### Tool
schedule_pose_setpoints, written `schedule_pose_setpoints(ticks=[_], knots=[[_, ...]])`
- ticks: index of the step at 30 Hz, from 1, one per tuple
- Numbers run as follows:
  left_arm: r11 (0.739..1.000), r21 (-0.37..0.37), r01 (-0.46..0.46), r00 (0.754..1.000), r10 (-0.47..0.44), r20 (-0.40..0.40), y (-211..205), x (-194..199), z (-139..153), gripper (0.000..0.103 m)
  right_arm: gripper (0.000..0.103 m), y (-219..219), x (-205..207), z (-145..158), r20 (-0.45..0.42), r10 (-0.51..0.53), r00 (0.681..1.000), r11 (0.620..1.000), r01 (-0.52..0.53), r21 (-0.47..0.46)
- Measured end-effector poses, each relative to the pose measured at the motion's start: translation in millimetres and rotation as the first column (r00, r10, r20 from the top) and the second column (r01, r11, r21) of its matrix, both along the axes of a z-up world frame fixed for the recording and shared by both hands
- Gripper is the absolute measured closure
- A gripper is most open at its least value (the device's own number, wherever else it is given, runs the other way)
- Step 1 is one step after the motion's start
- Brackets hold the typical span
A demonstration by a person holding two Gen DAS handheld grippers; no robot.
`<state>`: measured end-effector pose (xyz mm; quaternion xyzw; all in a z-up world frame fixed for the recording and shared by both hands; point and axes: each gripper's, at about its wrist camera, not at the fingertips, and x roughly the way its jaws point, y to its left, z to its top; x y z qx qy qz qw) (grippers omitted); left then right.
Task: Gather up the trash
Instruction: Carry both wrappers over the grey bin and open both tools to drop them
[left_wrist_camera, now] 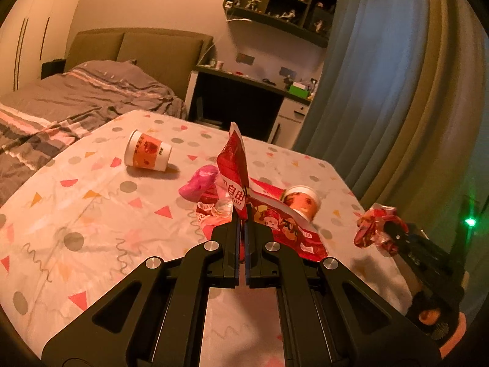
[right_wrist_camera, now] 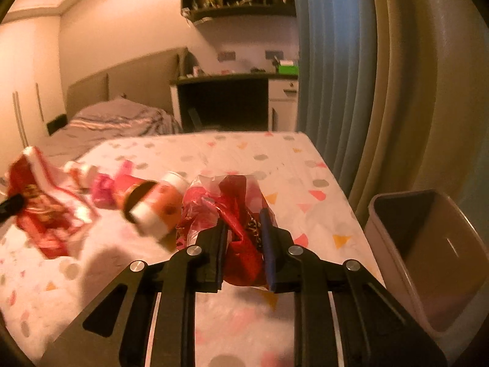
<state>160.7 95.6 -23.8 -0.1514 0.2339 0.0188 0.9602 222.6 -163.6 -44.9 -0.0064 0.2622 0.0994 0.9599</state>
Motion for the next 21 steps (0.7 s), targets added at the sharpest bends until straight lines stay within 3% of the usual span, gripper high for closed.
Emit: schedule_pose_setpoints(ticks=[11, 21], knots=[[0.998, 0.020, 0.063, 0.997, -0.063, 0.034, -40.6, -32.9, 10.0, 0.102, 0.081, -18.2, -75.8, 17.7, 0.055, 0.009, 0.998, 0.998, -0.012, 0.067], [0.991, 0.048, 0.126, 0.990, -0.128, 0.053, -79.3, -45.6, 17.7, 0.102, 0.081, -47.9, -104.5, 26.0, 0.085, -0.036, 0.996, 0.995, 0.028, 0.096]])
